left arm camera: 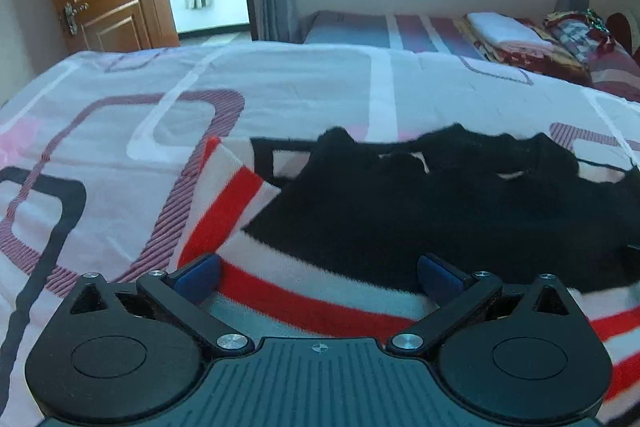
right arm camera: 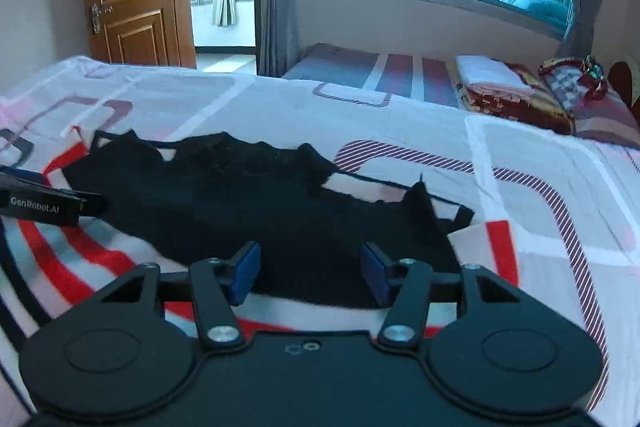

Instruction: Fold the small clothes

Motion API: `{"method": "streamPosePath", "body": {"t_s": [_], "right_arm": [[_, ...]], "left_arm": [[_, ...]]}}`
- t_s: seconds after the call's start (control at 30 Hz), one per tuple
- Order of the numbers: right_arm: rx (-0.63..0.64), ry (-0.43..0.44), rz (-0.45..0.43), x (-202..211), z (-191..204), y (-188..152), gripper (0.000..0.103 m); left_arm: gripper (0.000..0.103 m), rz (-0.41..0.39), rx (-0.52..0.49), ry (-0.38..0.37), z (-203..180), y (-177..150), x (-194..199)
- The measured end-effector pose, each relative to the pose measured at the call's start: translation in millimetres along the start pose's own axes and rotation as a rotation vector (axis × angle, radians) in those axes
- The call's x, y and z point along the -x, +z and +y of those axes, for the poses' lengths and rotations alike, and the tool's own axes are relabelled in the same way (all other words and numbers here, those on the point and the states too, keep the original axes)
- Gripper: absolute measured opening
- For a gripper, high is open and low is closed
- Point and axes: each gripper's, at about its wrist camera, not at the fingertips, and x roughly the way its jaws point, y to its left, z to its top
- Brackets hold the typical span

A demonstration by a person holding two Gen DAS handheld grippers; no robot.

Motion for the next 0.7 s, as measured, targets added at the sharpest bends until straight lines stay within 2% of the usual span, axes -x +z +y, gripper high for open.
{"method": "streamPosePath", "body": {"t_s": [0.1, 0.2, 0.23, 0.3, 0.4, 0.47, 0.53, 0.7], "right_arm": [[-0.052, 0.007, 0.031, -15, -18, 1, 0.054], [-0.077, -0.031, 0.036, -26, -39, 4, 0.053], [-0.058, -0.045, 0.032, -28, -43, 5, 0.053], [-0.046, -0.08, 0.023, -29, -51, 6, 0.049], [-0.087, -0.158, 0.023, -29, -68, 0, 0.052], [-0.167, -0.118, 0.023, -25, -77, -5, 0.052], [-0.111, -0.128, 0.027, -19, -66, -3, 0.053], [-0.115, -0.071, -0.039, 9, -47, 2, 0.055]], "left_arm": [[0.103, 0.0, -0.014, 0.017, -1, 5, -5], [0.103, 0.025, 0.047, 0.01, 12, 12, -16], [0.103, 0.033, 0.082, 0.006, 19, 13, -19], [0.103, 0.029, 0.084, 0.029, 24, 11, -20], [0.103, 0.041, 0.106, 0.043, 29, 6, -17], [0.103, 0.06, 0.129, 0.052, 30, 5, -13], [0.103, 0.062, 0.124, 0.069, 29, 3, -5], [0.103, 0.052, 0.077, 0.063, 31, -10, 31]]}}
